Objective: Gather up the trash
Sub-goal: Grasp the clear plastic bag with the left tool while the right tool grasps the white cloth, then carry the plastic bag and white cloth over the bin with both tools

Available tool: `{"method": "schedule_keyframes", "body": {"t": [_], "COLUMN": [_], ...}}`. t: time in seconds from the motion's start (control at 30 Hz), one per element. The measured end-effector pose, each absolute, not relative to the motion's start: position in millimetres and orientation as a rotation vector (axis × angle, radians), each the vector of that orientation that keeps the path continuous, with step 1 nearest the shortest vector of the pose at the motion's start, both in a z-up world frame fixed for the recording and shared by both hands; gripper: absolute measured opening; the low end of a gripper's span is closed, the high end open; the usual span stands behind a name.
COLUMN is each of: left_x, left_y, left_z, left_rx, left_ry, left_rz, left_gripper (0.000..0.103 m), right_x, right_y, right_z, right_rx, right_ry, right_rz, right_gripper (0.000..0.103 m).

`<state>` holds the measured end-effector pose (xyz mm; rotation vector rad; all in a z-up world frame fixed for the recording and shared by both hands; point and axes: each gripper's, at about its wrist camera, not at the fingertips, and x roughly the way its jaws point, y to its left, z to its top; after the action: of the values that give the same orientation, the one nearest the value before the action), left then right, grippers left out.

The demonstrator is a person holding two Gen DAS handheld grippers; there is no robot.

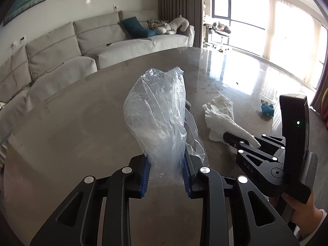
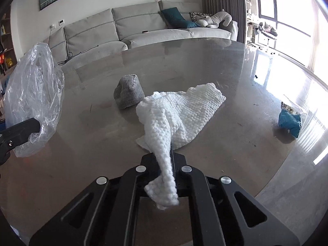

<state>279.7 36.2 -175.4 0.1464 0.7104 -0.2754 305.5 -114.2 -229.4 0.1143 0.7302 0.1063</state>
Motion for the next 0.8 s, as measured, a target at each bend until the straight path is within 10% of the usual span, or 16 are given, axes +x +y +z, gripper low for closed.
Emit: {"method": "schedule_keyframes", "body": {"t": [0.8], "left_x": [198], "left_y": [3], "left_z": [-147], "left_rx": [0.154], "left_ry": [0.621], "left_rz": [-0.528], "left_gripper": [0.028], "right_x": [109], "right_y": [-128], "right_z": [-116], "right_rx": [0.023], "right_ry": [0.490], "right_rz": [0.056], "right_gripper": [0.007]}}
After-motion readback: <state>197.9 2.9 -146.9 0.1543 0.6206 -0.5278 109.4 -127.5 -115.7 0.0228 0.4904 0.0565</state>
